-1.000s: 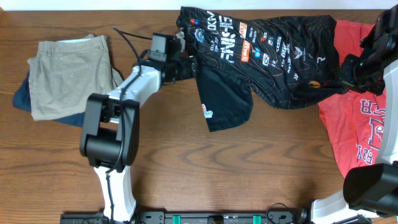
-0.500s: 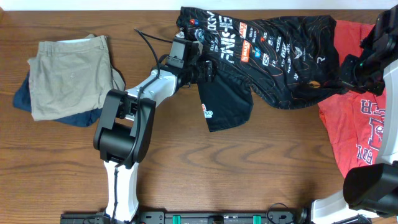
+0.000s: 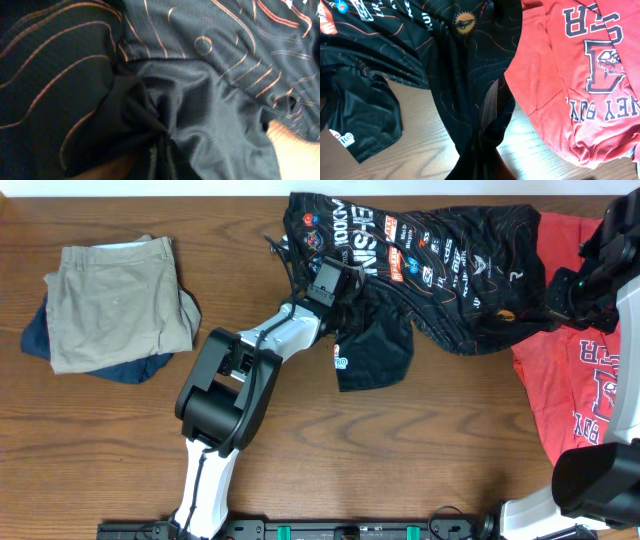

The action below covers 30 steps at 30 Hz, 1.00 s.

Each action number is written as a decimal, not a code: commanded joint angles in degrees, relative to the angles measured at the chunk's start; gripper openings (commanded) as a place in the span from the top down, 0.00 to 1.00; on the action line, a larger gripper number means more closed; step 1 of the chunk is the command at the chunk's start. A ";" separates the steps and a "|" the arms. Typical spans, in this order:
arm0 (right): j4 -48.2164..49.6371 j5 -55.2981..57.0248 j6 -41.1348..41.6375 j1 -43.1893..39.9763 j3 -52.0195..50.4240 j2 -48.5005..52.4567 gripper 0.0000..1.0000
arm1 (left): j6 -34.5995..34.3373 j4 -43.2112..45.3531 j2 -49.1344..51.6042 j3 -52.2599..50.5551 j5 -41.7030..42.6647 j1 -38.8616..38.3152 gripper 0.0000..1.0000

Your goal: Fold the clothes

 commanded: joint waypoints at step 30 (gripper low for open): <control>-2.58 0.72 -0.52 -0.87 -18.47 -0.02 0.99 | 10.29 -67.12 -32.65 -1.05 -5.68 29.66 0.94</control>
